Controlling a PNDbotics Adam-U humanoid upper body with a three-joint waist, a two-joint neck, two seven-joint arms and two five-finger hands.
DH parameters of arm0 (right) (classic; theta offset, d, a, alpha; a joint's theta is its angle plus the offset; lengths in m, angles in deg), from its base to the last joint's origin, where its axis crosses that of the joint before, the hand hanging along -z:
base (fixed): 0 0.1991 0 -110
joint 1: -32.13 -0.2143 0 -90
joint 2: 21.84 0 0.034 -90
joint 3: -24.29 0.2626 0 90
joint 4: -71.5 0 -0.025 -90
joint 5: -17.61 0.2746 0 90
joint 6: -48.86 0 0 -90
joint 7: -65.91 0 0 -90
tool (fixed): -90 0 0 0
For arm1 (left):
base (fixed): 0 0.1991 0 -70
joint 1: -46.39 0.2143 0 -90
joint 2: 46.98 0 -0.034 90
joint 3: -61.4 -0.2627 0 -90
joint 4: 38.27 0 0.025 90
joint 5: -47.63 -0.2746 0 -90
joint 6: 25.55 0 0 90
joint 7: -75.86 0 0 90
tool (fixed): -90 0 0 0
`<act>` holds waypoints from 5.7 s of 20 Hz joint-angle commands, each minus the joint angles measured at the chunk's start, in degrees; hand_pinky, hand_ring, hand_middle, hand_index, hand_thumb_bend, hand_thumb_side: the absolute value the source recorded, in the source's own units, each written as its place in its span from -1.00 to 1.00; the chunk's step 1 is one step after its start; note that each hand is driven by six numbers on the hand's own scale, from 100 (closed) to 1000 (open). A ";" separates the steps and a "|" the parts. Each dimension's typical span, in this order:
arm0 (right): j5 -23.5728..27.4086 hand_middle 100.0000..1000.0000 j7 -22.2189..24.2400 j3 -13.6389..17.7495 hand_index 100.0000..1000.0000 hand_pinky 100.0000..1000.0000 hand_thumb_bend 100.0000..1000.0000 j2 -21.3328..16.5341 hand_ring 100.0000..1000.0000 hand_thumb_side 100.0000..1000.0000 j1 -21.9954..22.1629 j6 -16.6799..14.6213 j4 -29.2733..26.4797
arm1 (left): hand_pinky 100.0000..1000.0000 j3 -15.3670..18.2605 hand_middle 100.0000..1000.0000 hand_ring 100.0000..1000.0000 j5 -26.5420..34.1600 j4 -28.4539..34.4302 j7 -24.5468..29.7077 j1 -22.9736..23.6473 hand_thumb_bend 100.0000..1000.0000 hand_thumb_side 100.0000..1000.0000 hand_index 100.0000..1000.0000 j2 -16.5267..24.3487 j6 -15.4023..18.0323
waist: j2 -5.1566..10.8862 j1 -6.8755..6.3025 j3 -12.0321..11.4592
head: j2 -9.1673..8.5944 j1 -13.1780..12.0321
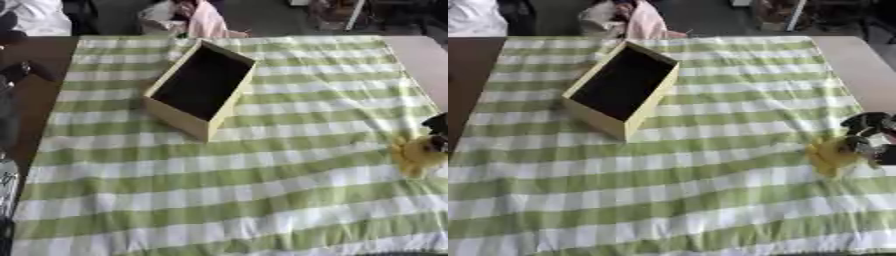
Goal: Pick up objects on the table and place them in the box.
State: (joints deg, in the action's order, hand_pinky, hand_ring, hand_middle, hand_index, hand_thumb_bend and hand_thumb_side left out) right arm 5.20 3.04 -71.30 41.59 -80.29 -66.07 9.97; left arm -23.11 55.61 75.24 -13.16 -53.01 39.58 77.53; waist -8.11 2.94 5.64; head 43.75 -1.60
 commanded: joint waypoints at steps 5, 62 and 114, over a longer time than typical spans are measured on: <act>1.12 0.61 -2.32 2.11 0.05 0.57 -1.00 -1.61 0.72 -0.15 -1.37 0.73 -2.59 | -0.21 0.56 0.90 1.00 0.01 1.08 0.28 -0.27 -1.00 0.47 0.31 0.50 0.02 | 0.69 0.14 0.08 | 0.37 -0.13; -48.28 0.51 -20.66 7.51 -0.22 0.53 -1.00 48.49 0.64 -0.42 -42.95 13.52 7.32 | -0.20 -1.46 0.92 1.00 3.21 1.08 3.10 -5.41 -1.00 0.48 0.30 -3.28 -0.27 | -3.40 -1.94 -9.72 | -2.56 7.18; -72.94 0.72 -19.94 12.21 0.66 0.84 -1.00 47.99 0.85 0.26 -40.87 20.05 5.70 | -0.20 -1.21 0.94 1.00 3.44 1.08 3.50 -4.99 -1.00 0.49 0.30 -3.52 -0.89 | -3.91 -2.59 -8.68 | -3.09 5.92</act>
State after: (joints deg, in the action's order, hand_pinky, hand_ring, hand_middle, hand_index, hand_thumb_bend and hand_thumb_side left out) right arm -68.39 -16.64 -59.37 90.73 -119.67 -46.44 17.64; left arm -24.57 58.86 75.24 -9.65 -57.71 35.54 76.53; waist -13.25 0.62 -3.11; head 40.69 4.56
